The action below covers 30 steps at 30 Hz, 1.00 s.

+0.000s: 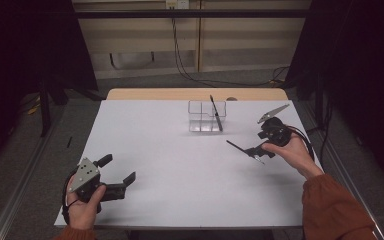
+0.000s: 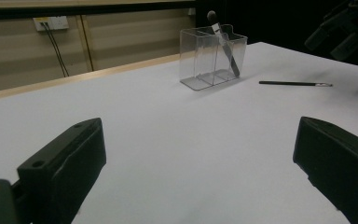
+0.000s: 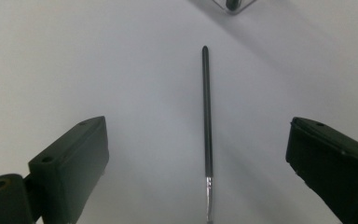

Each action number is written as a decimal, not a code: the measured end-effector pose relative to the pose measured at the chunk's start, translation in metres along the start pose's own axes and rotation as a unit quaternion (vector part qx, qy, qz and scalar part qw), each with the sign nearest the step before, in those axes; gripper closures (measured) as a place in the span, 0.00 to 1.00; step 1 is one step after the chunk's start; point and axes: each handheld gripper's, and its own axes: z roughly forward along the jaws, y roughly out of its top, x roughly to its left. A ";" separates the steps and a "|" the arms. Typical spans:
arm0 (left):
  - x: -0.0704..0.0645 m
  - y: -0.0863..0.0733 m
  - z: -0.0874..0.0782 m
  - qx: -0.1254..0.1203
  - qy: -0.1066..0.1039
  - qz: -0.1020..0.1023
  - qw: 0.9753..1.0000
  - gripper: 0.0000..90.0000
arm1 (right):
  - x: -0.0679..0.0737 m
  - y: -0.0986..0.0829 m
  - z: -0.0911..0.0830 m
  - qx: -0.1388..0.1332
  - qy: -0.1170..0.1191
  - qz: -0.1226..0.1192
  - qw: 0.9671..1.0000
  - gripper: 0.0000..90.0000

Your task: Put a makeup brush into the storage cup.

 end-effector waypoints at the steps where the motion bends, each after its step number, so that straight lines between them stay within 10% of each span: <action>1: 0.000 0.000 0.000 -0.001 -0.001 0.000 1.000 0.03 | 0.000 0.002 0.000 0.012 -0.003 -0.003 1.000 0.08; 30: 0.001 -0.001 0.000 0.002 -0.001 -0.003 1.000 0.02 | -0.011 0.018 0.037 0.203 -0.002 -0.029 0.979 0.53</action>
